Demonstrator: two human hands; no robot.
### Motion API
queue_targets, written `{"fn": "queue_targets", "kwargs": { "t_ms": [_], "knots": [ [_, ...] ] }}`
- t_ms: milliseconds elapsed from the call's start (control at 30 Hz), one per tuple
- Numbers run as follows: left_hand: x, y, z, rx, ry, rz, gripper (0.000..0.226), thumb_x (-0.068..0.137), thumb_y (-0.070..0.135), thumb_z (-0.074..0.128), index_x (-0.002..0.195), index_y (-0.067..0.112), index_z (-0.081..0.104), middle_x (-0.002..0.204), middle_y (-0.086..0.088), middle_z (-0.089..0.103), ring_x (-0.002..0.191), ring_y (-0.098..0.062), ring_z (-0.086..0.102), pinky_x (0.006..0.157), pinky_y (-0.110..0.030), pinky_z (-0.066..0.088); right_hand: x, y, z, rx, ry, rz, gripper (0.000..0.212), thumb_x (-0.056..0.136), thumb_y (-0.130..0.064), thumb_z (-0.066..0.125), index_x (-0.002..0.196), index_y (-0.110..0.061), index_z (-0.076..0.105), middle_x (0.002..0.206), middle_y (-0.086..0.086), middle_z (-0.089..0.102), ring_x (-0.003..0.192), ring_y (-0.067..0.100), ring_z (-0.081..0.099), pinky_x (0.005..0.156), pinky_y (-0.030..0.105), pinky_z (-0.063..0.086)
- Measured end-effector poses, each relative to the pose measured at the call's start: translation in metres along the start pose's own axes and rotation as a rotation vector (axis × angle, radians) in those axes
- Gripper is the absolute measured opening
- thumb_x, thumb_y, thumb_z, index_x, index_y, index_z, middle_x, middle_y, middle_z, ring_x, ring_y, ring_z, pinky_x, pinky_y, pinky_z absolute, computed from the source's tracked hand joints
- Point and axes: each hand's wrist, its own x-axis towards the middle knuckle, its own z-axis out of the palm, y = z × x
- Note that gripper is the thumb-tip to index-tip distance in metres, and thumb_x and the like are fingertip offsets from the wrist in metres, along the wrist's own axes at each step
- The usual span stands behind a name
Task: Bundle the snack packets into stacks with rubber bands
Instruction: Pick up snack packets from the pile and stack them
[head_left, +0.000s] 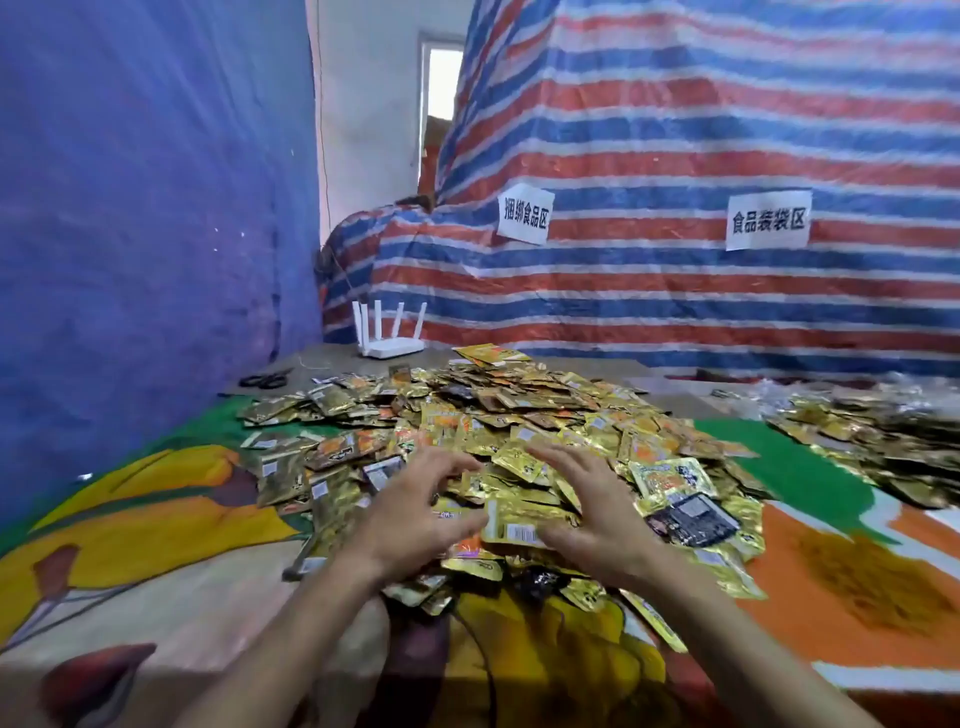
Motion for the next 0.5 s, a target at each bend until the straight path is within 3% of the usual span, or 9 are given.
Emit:
{"fn": "queue_targets", "kwargs": {
  "t_ms": [100, 167, 267, 400, 500],
  "knots": [
    [0.01, -0.037, 0.017, 0.45, -0.423, -0.082, 0.079, 0.075, 0.064, 0.073, 0.144, 0.041, 0.041, 0.15, 0.01, 0.033, 0.14, -0.015, 0.033, 0.114, -0.037, 0.03, 0.028, 0.018, 0.019, -0.326, -0.406, 0.114, 0.088, 0.087, -0.04, 0.064, 0.159, -0.035, 0.014, 0.166, 0.002, 0.01, 0.152, 0.027, 0.012, 0.122, 0.058, 0.013],
    [0.014, -0.052, 0.025, 0.562, -0.492, -0.086, 0.093, 0.069, 0.078, 0.065, 0.149, 0.044, 0.031, 0.154, 0.009, 0.026, 0.142, -0.015, 0.023, 0.115, -0.039, 0.02, 0.039, 0.028, 0.029, -0.357, -0.518, 0.135, 0.089, 0.086, -0.052, 0.06, 0.16, -0.032, 0.014, 0.166, 0.005, 0.011, 0.152, 0.029, 0.012, 0.122, 0.059, 0.009],
    [0.025, -0.054, 0.029, 0.727, -0.502, -0.006, 0.093, 0.064, 0.078, 0.05, 0.147, 0.038, 0.037, 0.146, 0.004, 0.036, 0.133, -0.02, 0.033, 0.108, -0.041, 0.029, 0.043, 0.042, 0.039, -0.359, -0.483, 0.128, 0.093, 0.074, -0.065, 0.047, 0.158, -0.036, 0.019, 0.165, 0.001, 0.018, 0.15, 0.024, 0.018, 0.121, 0.057, 0.012],
    [0.034, -0.037, 0.033, 0.905, -0.509, 0.077, 0.062, 0.084, 0.059, 0.05, 0.137, 0.027, 0.049, 0.127, -0.002, 0.05, 0.118, -0.025, 0.046, 0.091, -0.042, 0.039, 0.049, 0.051, 0.046, -0.406, -0.268, 0.068, 0.068, 0.091, -0.053, 0.054, 0.153, -0.034, 0.032, 0.153, -0.007, 0.04, 0.14, 0.016, 0.035, 0.116, 0.049, 0.026],
    [0.035, -0.031, 0.028, 0.839, -0.487, 0.049, 0.047, 0.087, 0.043, 0.048, 0.13, 0.028, 0.058, 0.119, 0.001, 0.057, 0.114, -0.024, 0.053, 0.09, -0.041, 0.043, 0.049, 0.062, 0.042, -0.362, -0.273, 0.036, 0.065, 0.095, -0.051, 0.054, 0.154, -0.032, 0.035, 0.156, -0.007, 0.037, 0.142, 0.015, 0.034, 0.117, 0.049, 0.029]
  ]
}}
